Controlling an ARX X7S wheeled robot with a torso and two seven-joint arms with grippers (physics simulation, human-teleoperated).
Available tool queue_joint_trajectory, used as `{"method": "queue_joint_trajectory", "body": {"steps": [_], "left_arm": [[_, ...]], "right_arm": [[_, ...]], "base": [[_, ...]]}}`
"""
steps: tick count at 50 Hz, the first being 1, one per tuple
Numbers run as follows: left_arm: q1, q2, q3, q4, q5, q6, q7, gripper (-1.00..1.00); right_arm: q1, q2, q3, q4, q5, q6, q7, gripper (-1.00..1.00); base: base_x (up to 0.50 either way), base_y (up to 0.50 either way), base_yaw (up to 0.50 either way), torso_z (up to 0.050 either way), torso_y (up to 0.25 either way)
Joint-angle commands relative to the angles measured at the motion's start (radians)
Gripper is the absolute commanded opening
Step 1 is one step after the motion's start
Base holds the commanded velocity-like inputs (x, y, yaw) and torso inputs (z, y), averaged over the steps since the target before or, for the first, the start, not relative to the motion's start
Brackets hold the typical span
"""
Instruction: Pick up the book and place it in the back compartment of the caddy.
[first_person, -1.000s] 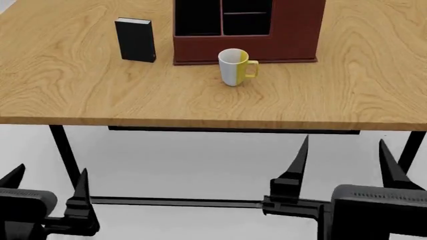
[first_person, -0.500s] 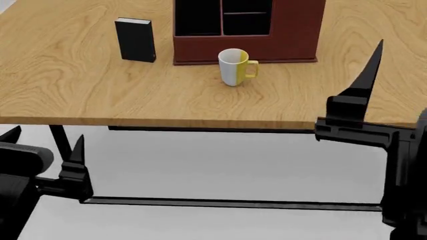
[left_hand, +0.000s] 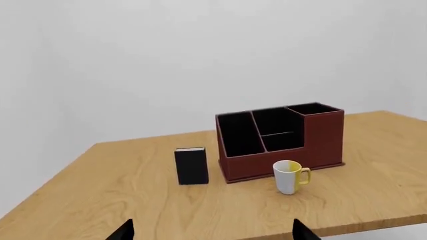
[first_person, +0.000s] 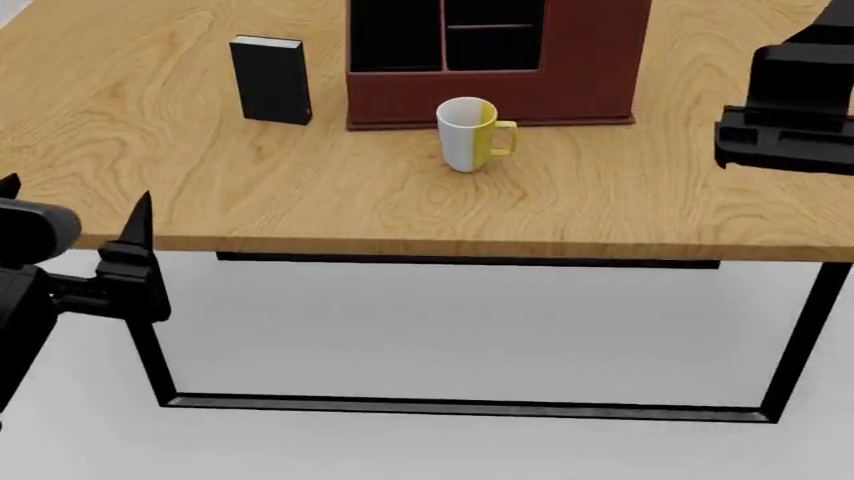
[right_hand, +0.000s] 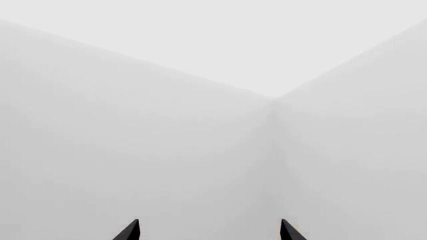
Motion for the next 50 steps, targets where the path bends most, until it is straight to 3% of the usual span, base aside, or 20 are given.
{"method": "queue_joint_trajectory", "body": {"steps": [1, 17, 50], "left_arm": [[-0.021, -0.002, -0.004, 0.017, -0.017, -0.026, -0.002, 1.0], [-0.026, -0.004, -0.01, 0.013, -0.02, -0.016, -0.01, 1.0], [-0.021, -0.016, 0.004, 0.022, -0.023, -0.009, -0.016, 1.0]], "right_arm": [[0.064, 0.01, 0.008, -0.038, 0.022, 0.08, 0.002, 1.0], [0.075, 0.011, -0.022, -0.033, 0.029, 0.076, 0.006, 1.0], [0.081, 0.028, -0.049, -0.039, 0.037, 0.09, 0.016, 1.0]], "base": [[0.0, 0.0, 0.0, 0.0, 0.0], [0.01, 0.0, 0.0, 0.0, 0.0], [0.26, 0.02, 0.0, 0.0, 0.0]]}}
